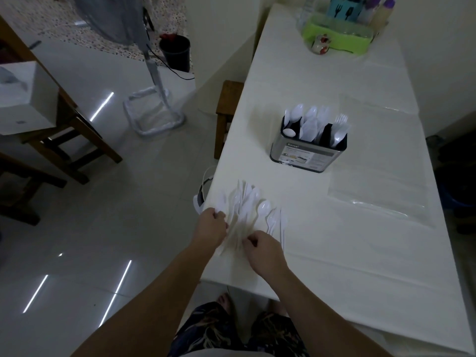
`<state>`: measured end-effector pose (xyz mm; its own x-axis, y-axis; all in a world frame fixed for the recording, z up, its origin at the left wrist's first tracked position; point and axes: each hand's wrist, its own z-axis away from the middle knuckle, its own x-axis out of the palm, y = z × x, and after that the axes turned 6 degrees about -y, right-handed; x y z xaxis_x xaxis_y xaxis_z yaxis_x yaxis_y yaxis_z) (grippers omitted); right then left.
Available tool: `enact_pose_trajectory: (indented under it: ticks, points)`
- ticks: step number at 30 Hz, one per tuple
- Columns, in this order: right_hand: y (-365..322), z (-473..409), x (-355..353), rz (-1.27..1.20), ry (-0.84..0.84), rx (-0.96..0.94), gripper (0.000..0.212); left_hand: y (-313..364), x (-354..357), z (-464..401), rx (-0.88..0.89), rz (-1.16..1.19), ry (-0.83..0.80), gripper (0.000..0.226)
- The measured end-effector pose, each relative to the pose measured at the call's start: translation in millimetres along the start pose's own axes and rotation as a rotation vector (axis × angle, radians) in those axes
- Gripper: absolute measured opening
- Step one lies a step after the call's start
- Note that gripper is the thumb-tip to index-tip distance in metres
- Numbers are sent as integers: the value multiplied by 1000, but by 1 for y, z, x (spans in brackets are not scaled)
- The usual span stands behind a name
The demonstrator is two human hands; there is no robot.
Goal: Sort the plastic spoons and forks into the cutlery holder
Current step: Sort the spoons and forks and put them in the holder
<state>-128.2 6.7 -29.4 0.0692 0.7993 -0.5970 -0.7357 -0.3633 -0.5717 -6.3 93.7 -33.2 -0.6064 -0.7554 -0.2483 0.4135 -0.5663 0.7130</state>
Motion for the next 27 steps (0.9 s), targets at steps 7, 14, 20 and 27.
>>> enact_pose_trajectory:
  ticks: [7, 14, 20, 27]
  points:
    - [17, 3, 6, 97, 53, 129, 18, -7, 5, -1, 53, -362, -19, 23]
    - [12, 2, 11, 86, 76, 66, 16, -15, 9, -8, 84, -438, -81, 31]
    - [-3, -4, 11, 286, 11, -157, 41, -17, 2, -9, 42, -312, -100, 22]
    - [-4, -6, 12, 408, 56, -61, 11, -24, -4, -7, 48, -299, -9, 19]
